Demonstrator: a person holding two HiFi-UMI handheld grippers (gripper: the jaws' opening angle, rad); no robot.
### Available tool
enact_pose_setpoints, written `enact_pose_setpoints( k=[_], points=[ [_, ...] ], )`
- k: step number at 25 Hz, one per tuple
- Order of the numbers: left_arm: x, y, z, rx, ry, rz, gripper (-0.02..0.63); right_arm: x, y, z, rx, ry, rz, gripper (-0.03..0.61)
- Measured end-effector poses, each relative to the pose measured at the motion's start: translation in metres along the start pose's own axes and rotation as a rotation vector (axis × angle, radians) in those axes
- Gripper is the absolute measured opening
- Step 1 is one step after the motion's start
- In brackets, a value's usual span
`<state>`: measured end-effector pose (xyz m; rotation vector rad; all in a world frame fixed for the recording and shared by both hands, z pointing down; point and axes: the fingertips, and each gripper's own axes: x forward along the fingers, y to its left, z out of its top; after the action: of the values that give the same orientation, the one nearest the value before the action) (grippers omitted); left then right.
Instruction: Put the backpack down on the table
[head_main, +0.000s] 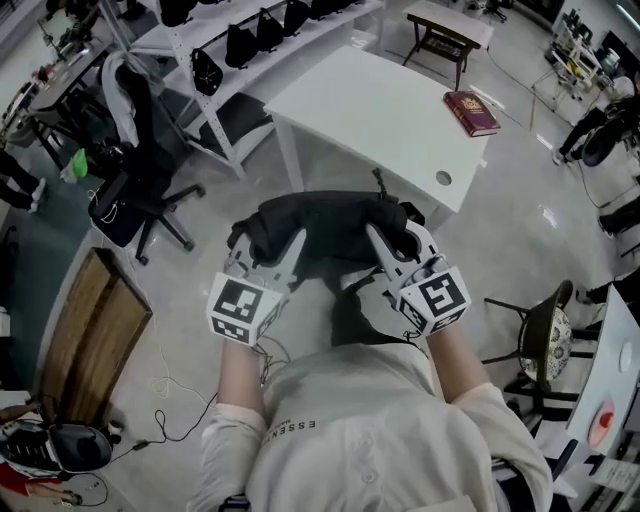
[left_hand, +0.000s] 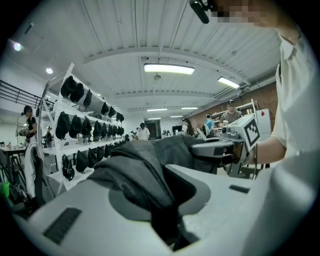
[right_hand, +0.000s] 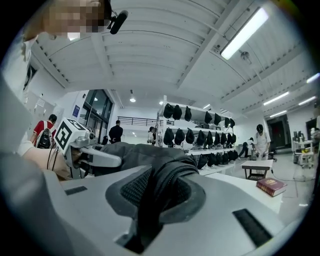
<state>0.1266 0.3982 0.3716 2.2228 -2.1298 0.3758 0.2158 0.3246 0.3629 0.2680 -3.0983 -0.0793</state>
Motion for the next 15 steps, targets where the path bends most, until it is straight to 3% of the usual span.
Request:
enact_pose_setpoints(
  k=[15],
  points=[
    [0.19,0.156,0.047,0.028,-0.04,0.077,0.072,0.181,-0.183,0.022,-0.004,-0.043,0.037,0.067]
  ],
)
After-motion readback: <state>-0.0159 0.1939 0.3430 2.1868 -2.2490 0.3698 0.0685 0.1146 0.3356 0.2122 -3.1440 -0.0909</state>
